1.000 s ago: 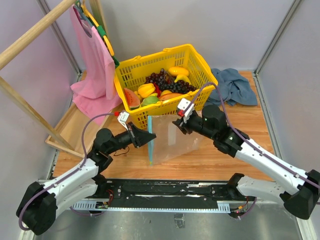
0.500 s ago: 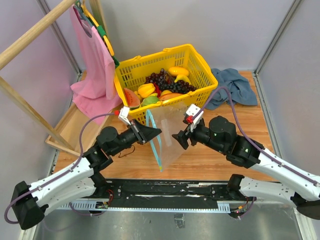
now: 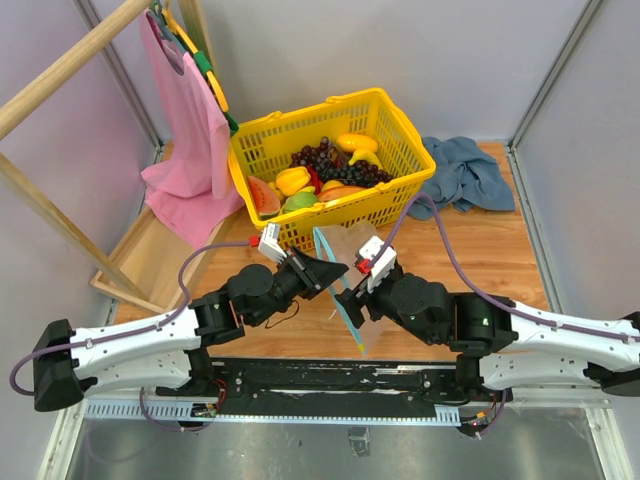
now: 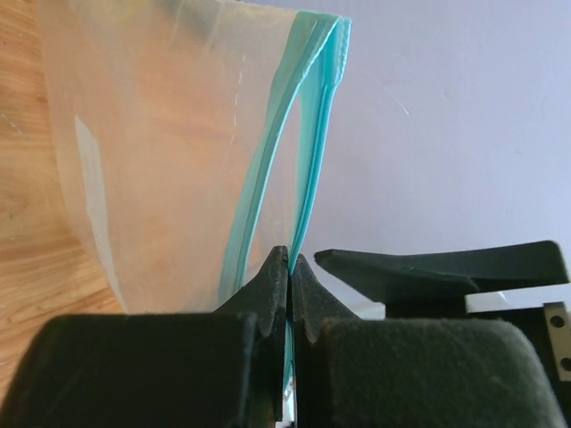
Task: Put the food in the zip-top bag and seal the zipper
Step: Open the zipper of the food storage bag at the center of the board.
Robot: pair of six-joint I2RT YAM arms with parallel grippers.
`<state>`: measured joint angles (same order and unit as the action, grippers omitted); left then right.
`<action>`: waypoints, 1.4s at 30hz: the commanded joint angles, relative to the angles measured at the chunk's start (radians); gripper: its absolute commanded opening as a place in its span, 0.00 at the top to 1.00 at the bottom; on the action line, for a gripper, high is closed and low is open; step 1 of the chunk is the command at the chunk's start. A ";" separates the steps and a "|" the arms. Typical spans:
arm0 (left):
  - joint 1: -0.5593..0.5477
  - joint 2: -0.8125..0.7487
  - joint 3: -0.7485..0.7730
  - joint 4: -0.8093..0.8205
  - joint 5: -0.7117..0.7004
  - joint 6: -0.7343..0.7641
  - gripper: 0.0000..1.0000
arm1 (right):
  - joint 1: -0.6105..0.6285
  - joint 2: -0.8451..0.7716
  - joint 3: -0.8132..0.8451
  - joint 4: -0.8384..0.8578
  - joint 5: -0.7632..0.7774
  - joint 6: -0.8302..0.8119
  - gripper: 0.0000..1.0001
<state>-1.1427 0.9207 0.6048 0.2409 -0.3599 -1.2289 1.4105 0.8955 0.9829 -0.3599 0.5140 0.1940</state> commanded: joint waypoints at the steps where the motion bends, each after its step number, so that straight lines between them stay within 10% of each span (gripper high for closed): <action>1: -0.041 0.021 0.060 -0.001 -0.140 -0.041 1.00 | 0.056 0.012 0.028 -0.112 0.269 0.096 0.24; 17: -0.056 0.056 0.112 -0.043 -0.234 -0.024 0.99 | 0.062 0.109 0.006 -0.156 0.338 0.133 0.48; 22: -0.055 0.042 0.122 -0.078 -0.254 -0.004 0.98 | 0.044 0.151 0.031 -0.154 0.359 0.102 0.78; 25: -0.055 0.012 0.133 -0.118 -0.269 0.023 0.87 | 0.010 0.151 0.043 -0.137 0.314 0.085 0.99; 42: -0.055 -0.135 0.162 -0.478 -0.297 0.053 0.21 | -0.087 0.224 0.062 -0.081 0.223 0.133 0.99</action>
<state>-1.1889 0.7723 0.7483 -0.1547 -0.6117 -1.1816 1.3334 1.0954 1.0233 -0.4805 0.7353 0.2893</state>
